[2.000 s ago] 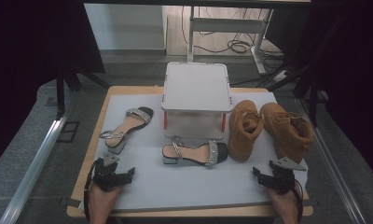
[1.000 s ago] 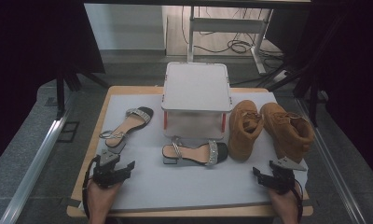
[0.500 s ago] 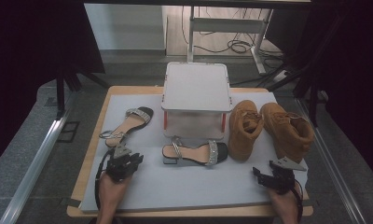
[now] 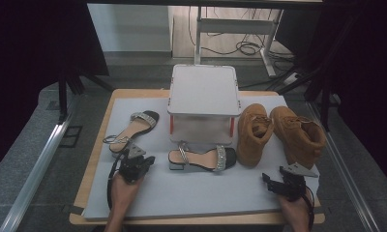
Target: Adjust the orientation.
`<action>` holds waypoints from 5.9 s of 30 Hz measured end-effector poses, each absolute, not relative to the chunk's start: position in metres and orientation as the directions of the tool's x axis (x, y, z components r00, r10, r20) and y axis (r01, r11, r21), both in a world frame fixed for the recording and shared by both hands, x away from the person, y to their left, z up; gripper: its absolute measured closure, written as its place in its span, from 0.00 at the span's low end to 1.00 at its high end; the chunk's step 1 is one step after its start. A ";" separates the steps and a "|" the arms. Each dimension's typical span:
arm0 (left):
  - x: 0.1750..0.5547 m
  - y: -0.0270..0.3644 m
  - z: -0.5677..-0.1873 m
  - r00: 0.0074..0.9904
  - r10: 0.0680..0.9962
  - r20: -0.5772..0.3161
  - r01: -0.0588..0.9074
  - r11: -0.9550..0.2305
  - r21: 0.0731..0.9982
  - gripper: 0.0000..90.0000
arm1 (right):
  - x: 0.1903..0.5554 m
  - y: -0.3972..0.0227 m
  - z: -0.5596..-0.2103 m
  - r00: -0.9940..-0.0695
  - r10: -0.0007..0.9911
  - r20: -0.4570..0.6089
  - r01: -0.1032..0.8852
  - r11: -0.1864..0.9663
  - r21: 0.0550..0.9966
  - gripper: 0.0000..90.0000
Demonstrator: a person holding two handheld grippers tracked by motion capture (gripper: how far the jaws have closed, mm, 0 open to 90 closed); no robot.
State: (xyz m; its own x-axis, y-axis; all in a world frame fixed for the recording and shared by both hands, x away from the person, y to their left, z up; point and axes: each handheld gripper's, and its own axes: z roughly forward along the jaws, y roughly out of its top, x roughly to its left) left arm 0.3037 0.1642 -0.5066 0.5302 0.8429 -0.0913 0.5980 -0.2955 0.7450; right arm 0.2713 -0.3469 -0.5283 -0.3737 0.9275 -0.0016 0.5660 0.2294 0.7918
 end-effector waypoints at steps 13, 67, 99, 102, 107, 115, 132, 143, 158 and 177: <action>0.327 0.148 -0.508 0.546 0.829 -0.122 0.607 -0.292 0.739 1.00 | 0.271 -0.347 -0.528 -0.374 0.928 -0.001 0.566 0.229 0.792 0.25; 0.298 0.104 -0.518 0.666 0.722 -0.186 0.599 -0.370 0.710 1.00 | 0.271 -0.347 -0.528 -0.373 0.928 -0.001 0.566 0.228 0.792 0.25; 0.256 0.082 -0.515 0.713 0.683 -0.158 0.548 -0.402 0.734 1.00 | 0.271 -0.347 -0.528 -0.373 0.928 -0.001 0.566 0.229 0.792 0.25; 0.255 0.088 -0.513 0.701 0.696 -0.158 0.551 -0.387 0.739 0.96 | 0.271 -0.347 -0.528 -0.373 0.928 -0.002 0.566 0.229 0.792 0.25; 0.251 0.096 -0.508 0.690 0.709 -0.142 0.547 -0.384 0.744 0.90 | 0.271 -0.347 -0.528 -0.373 0.928 -0.002 0.565 0.229 0.792 0.25; 0.244 0.120 -0.502 0.643 0.756 -0.120 0.558 -0.356 0.749 0.81 | 0.271 -0.347 -0.528 -0.373 0.928 -0.001 0.566 0.228 0.792 0.25; 0.247 0.169 -0.502 0.537 0.838 -0.101 0.596 -0.292 0.748 0.57 | 0.271 -0.347 -0.528 -0.373 0.928 -0.001 0.566 0.228 0.792 0.25; 0.250 0.205 -0.503 0.440 0.892 -0.102 0.613 -0.215 0.760 0.42 | 0.271 -0.347 -0.528 -0.373 0.928 -0.002 0.566 0.229 0.792 0.25; 0.263 0.245 -0.504 0.339 0.939 -0.065 0.624 -0.173 0.762 0.61 | 0.271 -0.347 -0.528 -0.373 0.928 -0.001 0.566 0.228 0.792 0.25; 0.301 0.289 -0.514 0.184 0.981 -0.060 0.646 -0.074 0.760 1.00 | 0.271 -0.347 -0.528 -0.373 0.928 -0.002 0.565 0.229 0.793 0.25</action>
